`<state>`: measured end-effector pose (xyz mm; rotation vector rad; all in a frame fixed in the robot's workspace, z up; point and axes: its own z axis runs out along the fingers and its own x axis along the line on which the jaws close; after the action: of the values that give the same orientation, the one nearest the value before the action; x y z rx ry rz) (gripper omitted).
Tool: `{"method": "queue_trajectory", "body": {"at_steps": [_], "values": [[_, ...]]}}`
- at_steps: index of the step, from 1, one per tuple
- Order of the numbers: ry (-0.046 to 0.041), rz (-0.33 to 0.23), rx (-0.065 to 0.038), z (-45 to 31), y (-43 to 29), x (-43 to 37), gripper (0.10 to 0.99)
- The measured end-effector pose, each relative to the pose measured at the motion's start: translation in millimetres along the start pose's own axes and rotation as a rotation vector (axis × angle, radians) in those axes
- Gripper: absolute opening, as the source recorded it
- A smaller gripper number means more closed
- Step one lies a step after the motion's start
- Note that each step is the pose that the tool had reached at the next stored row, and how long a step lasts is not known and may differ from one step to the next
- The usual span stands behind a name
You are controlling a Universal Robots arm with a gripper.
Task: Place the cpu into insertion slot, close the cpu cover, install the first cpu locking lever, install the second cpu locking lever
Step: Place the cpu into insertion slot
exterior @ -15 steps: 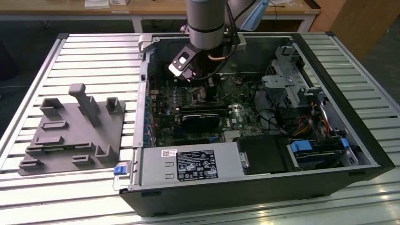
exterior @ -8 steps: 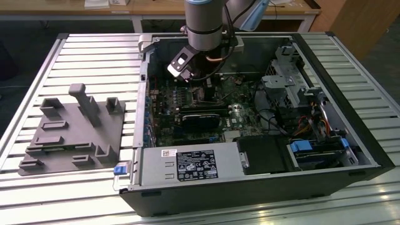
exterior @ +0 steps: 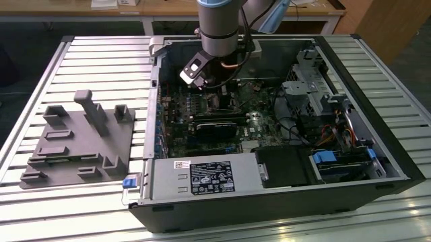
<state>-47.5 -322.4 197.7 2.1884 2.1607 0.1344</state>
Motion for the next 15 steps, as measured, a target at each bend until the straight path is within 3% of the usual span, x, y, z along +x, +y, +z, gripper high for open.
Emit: {"method": "queue_trajectory", "body": {"at_steps": [15], "values": [[-0.0003,0.001,0.000,4.3,-1.2,0.7,0.537]]}}
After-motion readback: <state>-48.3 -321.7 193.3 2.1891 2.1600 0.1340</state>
